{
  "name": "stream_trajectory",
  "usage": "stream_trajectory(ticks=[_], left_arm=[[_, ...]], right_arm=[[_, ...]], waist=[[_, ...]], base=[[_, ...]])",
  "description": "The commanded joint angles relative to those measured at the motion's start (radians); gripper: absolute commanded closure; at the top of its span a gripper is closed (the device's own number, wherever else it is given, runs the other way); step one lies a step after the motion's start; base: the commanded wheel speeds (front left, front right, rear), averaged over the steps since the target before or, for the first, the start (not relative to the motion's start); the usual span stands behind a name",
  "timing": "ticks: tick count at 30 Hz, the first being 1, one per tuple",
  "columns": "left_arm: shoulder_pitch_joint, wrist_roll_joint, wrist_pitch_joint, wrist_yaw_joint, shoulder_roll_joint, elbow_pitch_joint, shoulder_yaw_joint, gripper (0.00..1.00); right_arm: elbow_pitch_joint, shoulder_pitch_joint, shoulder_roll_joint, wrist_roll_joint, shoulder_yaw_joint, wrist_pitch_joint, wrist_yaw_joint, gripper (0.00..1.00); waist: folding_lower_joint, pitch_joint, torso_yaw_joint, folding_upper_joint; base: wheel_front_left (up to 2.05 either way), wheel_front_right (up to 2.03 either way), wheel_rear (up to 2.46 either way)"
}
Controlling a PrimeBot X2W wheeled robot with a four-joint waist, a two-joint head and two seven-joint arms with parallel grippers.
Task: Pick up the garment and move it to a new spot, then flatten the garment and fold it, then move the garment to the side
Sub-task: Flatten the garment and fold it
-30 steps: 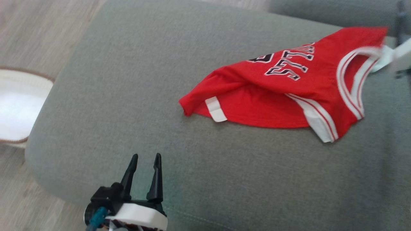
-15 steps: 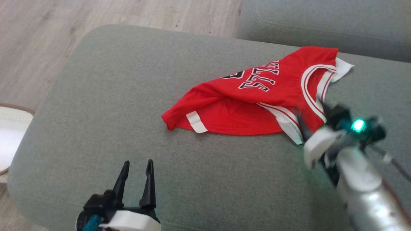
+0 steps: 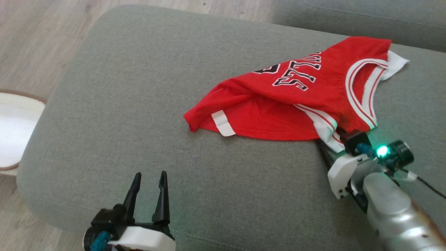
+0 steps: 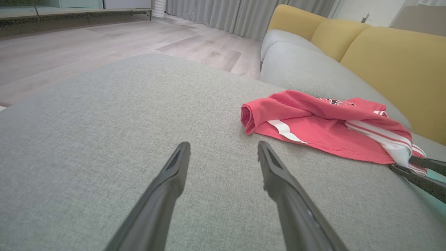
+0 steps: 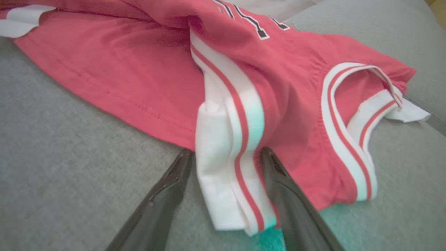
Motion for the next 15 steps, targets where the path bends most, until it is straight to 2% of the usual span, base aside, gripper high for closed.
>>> stream_trajectory(ticks=[1,2,3,9,15], left_arm=[[-0.045,-0.001,-0.009,0.002,0.004,-0.028,0.031,0.00],[-0.045,-0.002,-0.010,0.003,0.003,-0.027,0.032,0.00],[-0.044,-0.002,-0.010,0.004,0.003,-0.027,0.034,0.00],[-0.033,-0.007,-0.014,0.008,0.005,-0.017,0.045,0.00],[-0.019,-0.009,-0.016,0.012,0.005,-0.016,0.049,0.00]], right_arm=[[0.002,-0.038,-0.006,-0.007,0.021,0.009,0.007,0.47],[0.006,-0.045,-0.005,-0.007,0.019,0.007,0.007,0.67],[0.007,-0.052,-0.004,-0.009,0.017,0.003,0.007,1.00],[-0.027,-0.072,-0.006,0.003,-0.009,-0.028,0.007,1.00],[-0.143,-0.074,-0.007,0.059,-0.025,-0.041,0.007,1.00]], waist=[[0.0000,0.010,0.014,-0.0001],[0.0000,0.011,0.016,-0.0001],[0.0000,0.011,0.017,-0.0001],[0.0000,-0.013,0.007,-0.0001],[0.0000,-0.048,-0.031,-0.0001]], base=[[0.00,0.00,0.00],[0.00,0.00,0.00],[0.00,0.00,0.00],[0.00,0.00,0.00],[0.00,0.00,0.00]])
